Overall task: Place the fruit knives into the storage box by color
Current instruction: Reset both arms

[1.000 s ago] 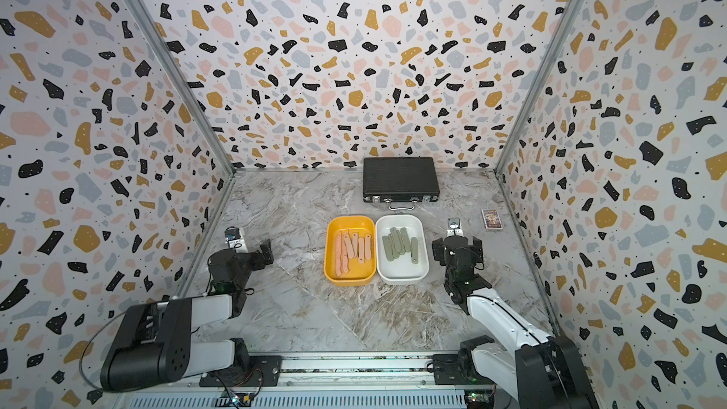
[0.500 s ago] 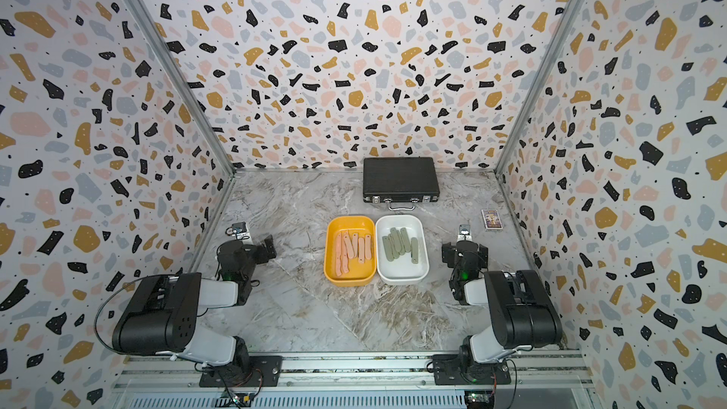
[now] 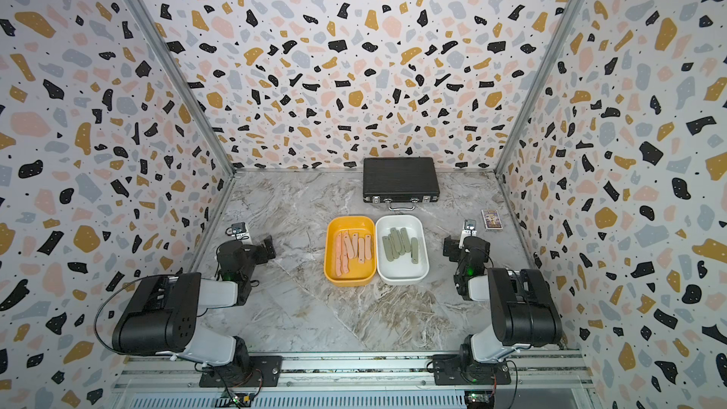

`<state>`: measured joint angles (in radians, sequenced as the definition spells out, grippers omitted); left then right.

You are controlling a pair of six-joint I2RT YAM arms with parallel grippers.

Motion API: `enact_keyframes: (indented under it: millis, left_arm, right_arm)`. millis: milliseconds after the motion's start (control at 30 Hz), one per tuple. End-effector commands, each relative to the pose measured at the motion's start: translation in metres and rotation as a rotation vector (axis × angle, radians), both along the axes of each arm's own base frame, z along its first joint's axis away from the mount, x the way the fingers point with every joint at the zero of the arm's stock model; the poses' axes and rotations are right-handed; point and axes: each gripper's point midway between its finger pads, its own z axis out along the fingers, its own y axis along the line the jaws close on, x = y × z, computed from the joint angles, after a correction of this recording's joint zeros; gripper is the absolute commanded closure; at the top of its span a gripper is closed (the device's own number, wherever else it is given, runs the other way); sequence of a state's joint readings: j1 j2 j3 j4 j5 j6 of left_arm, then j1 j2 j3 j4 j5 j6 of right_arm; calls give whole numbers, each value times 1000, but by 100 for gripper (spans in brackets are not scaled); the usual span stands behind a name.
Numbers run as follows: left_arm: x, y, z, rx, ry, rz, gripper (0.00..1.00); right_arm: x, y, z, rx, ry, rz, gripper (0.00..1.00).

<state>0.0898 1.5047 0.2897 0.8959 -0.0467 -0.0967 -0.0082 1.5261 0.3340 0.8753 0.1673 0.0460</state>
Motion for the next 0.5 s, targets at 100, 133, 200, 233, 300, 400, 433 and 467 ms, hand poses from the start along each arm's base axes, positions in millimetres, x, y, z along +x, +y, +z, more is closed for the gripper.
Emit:
enact_keyframes:
  millis: [100, 133, 200, 233, 300, 400, 433, 467]
  left_arm:
    - [5, 1, 10, 15, -38, 3, 1]
    - [5, 1, 10, 15, -38, 2, 1]
    - [6, 0, 10, 20, -33, -5, 1]
    - [6, -1, 9, 27, -27, -6, 1]
    - [7, -3, 8, 37, -21, -7, 1]
    - [7, -3, 10, 40, -29, -7, 1]
    - [6, -3, 11, 37, -32, -7, 1]
    - [6, -2, 11, 37, -34, -4, 1]
  right_arm:
    - [6, 2, 12, 17, -45, 3, 1]
    - [6, 2, 12, 18, -43, 5, 1]
    - [6, 2, 12, 17, -45, 4, 1]
    - [6, 2, 13, 17, -44, 4, 1]
    - [6, 2, 12, 18, -44, 5, 1]
    - [6, 2, 12, 17, -46, 4, 1]
    - [5, 2, 13, 17, -47, 4, 1]
    - [5, 1, 13, 17, -51, -1, 1]
